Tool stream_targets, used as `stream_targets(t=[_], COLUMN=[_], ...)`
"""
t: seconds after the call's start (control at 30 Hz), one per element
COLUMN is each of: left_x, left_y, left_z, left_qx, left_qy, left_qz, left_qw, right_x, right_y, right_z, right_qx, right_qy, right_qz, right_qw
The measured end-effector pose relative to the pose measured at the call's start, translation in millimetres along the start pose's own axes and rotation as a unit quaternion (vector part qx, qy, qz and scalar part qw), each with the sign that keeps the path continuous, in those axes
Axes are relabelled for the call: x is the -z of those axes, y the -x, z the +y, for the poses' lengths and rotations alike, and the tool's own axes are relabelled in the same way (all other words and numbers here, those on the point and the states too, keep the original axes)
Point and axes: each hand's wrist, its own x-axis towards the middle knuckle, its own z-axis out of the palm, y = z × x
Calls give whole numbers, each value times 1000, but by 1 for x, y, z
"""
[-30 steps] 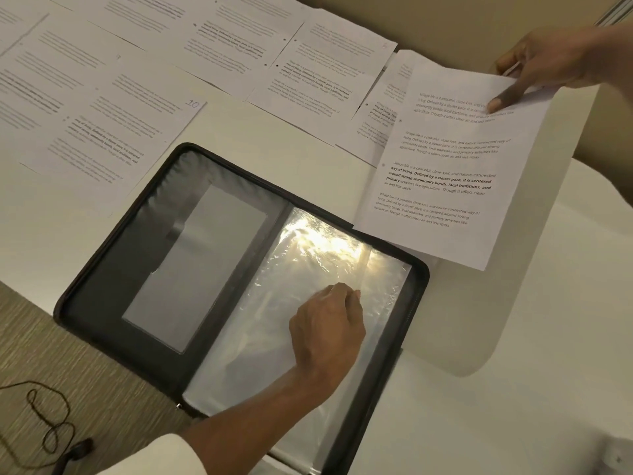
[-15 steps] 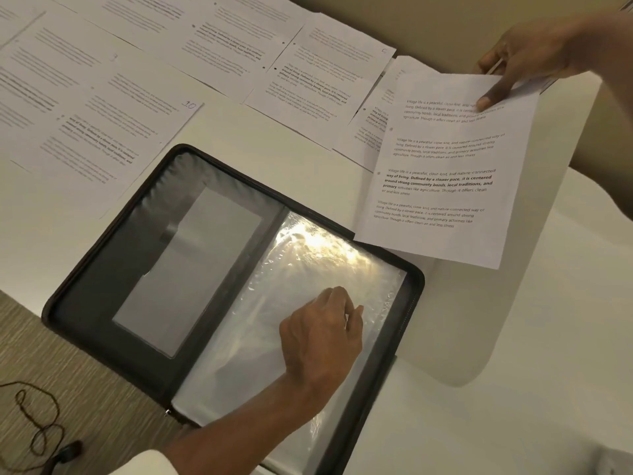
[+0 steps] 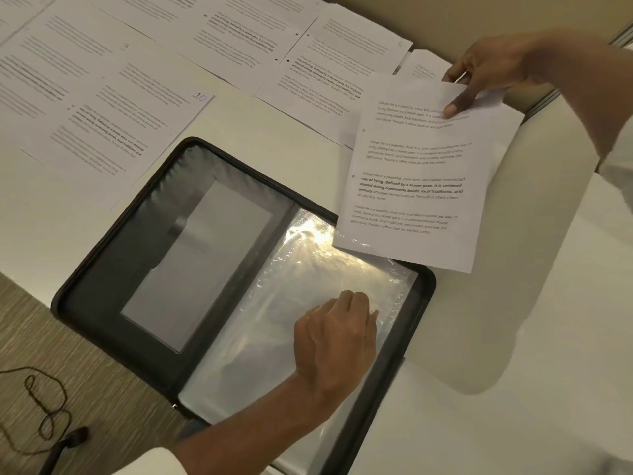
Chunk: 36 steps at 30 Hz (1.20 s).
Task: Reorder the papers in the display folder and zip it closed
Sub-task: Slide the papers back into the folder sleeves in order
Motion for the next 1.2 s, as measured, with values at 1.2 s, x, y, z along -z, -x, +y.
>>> stream_targets(t=[1.2], left_x=[-7], left_y=[0], left_z=[4], left_qx=[11], left_qy=[-2], left_qz=[-5], left_qw=[1000], right_x=[-43], right_y=[3], right_z=[15], right_qx=[-236], right_qy=[-443], right_qz=[132], right_qw=[855])
